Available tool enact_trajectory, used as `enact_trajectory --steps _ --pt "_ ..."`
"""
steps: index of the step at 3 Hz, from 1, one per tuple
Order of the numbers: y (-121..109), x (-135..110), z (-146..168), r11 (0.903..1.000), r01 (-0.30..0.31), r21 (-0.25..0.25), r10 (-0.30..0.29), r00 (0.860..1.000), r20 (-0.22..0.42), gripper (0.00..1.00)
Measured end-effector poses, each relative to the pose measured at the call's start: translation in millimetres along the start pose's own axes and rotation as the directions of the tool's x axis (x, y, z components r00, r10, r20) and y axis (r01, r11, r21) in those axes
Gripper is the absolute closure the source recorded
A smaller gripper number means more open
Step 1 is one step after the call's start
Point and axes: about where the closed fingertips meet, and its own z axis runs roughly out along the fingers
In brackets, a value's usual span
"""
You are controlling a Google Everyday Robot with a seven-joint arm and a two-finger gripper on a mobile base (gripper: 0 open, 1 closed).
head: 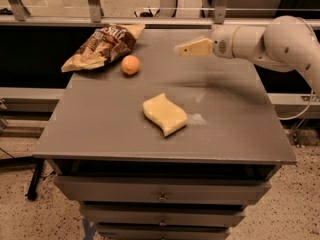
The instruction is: Move orange near brown chip bag
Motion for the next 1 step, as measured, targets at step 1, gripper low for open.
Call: enact_trajectory --steps 1 --pt "-4.0 1.4 -6.0 1.0000 -0.003 0.009 0.003 1.000 0.001 0.00"
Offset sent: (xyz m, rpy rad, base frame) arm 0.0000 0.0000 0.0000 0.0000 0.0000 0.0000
